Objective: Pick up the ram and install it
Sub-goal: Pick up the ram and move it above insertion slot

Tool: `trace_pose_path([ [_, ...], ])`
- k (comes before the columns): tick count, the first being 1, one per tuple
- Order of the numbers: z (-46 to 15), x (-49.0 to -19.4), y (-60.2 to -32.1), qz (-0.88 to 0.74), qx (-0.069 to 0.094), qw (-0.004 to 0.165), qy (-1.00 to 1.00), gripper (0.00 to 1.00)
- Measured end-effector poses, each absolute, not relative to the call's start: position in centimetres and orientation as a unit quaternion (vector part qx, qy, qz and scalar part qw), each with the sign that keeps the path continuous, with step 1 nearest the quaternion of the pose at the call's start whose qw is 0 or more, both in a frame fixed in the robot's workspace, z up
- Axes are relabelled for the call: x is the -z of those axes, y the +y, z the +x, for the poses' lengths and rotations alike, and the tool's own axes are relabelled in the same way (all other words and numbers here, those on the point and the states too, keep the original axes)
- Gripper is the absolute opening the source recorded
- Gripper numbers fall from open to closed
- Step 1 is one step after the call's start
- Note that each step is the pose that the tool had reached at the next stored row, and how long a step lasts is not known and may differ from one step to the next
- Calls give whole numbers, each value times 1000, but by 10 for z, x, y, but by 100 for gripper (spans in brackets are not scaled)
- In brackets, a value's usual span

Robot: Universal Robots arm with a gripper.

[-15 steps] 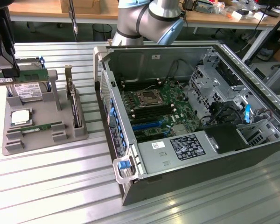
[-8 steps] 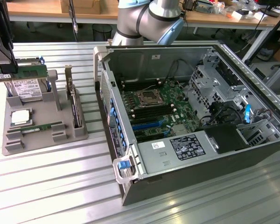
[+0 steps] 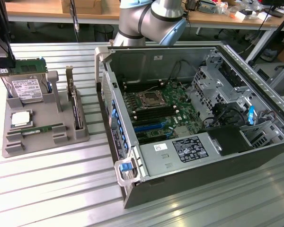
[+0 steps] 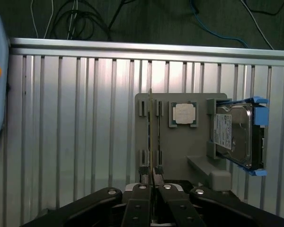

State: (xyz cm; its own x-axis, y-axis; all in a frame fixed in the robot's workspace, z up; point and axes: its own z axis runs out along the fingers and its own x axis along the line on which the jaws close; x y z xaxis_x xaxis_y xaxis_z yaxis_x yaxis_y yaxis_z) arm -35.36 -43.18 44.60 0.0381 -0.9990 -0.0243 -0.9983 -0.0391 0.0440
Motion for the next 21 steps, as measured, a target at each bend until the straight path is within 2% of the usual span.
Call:
trace_pose_path([
  [21,-354,-473,-432,720,24,7,-693,12],
])
